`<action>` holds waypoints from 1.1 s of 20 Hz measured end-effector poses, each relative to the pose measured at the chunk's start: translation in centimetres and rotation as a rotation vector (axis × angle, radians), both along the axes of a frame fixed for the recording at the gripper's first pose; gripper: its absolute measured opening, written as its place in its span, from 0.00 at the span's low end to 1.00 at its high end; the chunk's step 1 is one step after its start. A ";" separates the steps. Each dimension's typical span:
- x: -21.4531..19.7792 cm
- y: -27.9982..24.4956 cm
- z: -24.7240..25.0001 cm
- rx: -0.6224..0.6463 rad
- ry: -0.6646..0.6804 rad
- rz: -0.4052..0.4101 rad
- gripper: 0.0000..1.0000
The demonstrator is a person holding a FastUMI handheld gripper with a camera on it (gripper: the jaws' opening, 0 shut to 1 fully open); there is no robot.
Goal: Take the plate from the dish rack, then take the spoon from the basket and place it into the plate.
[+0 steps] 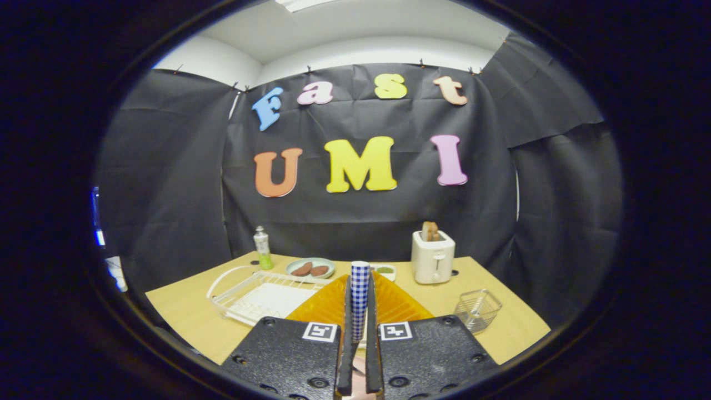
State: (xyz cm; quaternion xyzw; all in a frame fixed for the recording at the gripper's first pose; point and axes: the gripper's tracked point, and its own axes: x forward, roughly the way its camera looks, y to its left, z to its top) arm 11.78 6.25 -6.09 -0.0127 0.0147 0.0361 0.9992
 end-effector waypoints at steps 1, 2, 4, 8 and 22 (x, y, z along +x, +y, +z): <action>-0.1 1.5 -0.9 0.002 0.007 0.018 0.15; -0.2 3.1 -1.7 0.016 0.014 0.036 0.15; 0.0 4.9 -3.1 0.049 0.016 0.049 0.15; 0.7 5.2 -6.6 0.069 0.051 -0.010 0.15; -1.7 -0.9 -9.0 0.088 0.048 -0.115 0.29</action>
